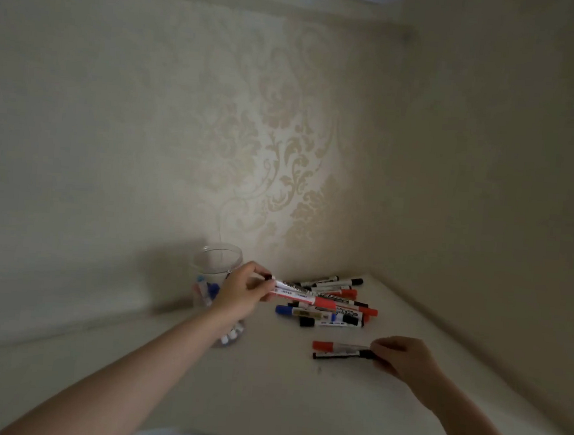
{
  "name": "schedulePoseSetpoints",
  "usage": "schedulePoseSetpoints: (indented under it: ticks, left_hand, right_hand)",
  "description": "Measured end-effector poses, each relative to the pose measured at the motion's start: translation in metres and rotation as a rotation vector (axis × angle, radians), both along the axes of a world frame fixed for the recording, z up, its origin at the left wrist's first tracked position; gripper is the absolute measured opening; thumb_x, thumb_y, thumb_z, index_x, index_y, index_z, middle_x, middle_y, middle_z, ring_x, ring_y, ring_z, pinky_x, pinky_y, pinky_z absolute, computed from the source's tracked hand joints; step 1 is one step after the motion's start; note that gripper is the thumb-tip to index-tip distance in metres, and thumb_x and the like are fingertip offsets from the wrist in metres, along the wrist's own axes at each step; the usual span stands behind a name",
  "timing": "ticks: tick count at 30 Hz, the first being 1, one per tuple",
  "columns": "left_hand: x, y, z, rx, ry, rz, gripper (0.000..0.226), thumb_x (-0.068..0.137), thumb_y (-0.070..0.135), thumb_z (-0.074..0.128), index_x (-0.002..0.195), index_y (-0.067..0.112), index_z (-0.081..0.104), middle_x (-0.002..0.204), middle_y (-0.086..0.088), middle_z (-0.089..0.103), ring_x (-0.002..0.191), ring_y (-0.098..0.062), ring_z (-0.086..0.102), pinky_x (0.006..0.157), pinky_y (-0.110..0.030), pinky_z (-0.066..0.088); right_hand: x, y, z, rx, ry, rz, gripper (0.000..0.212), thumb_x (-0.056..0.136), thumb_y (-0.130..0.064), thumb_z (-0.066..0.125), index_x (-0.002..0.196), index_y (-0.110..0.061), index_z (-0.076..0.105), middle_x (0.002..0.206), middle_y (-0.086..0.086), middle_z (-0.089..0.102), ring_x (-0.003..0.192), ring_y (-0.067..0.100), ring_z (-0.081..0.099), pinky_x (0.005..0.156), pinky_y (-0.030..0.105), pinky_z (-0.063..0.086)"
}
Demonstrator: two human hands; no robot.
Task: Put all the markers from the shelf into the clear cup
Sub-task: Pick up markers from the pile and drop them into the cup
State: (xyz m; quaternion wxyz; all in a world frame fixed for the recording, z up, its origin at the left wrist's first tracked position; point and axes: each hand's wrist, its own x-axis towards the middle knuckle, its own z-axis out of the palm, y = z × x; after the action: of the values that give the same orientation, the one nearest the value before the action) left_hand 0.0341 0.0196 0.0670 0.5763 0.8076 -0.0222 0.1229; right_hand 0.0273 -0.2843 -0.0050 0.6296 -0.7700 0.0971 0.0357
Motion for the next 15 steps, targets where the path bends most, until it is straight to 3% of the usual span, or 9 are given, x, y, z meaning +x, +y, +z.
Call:
schedulePoseSetpoints:
  ticks: [4,6,9,12,15]
  left_hand:
    - [-0.02,0.028,0.037,-0.04,-0.081,-0.027,0.008,0.094,0.005,0.065,0.093,0.012,0.062,0.085,-0.014,0.075,0.064,-0.017,0.069,0.067,-0.032,0.058]
    - [-0.029,0.045,0.05,-0.068,-0.101,-0.01,0.006,0.094,0.003,0.065,0.095,0.008,0.063,0.092,-0.019,0.075,0.073,-0.026,0.07,0.072,-0.034,0.059]
    - [-0.035,0.073,0.069,-0.11,-0.173,0.046,0.008,0.093,0.001,0.065,0.099,0.006,0.063,0.092,-0.012,0.074,0.074,-0.014,0.071,0.07,-0.016,0.058]
    - [-0.036,0.103,0.083,-0.158,-0.211,0.108,0.008,0.095,-0.001,0.062,0.102,0.002,0.062,0.092,-0.014,0.071,0.072,-0.01,0.07,0.067,-0.011,0.058]
    - [-0.032,0.133,0.084,-0.114,-0.186,0.128,0.006,0.094,-0.001,0.063,0.096,0.004,0.062,0.096,-0.018,0.072,0.07,-0.009,0.071,0.067,-0.012,0.058]
  right_hand:
    - [-0.008,0.016,0.0,-0.201,0.038,0.027,0.013,0.082,-0.008,0.07,0.096,-0.006,0.07,0.071,0.007,0.063,0.059,0.014,0.054,0.045,0.015,0.041]
    - [-0.01,0.025,0.004,-0.261,0.015,0.035,0.014,0.082,-0.008,0.071,0.094,-0.003,0.073,0.068,0.006,0.063,0.057,0.013,0.053,0.045,0.015,0.041]
    - [-0.012,0.047,0.021,-0.151,-0.065,0.085,0.018,0.079,-0.001,0.071,0.098,0.0,0.072,0.079,0.013,0.068,0.067,0.021,0.067,0.056,0.016,0.056]
    - [-0.011,0.075,0.053,-0.004,-0.27,0.042,0.019,0.08,-0.006,0.072,0.099,-0.006,0.073,0.084,0.012,0.073,0.074,0.022,0.07,0.068,0.025,0.058]
    - [-0.012,0.104,0.095,0.108,-0.42,-0.003,0.014,0.082,-0.011,0.071,0.093,-0.02,0.072,0.078,0.002,0.074,0.069,0.011,0.072,0.064,0.019,0.056]
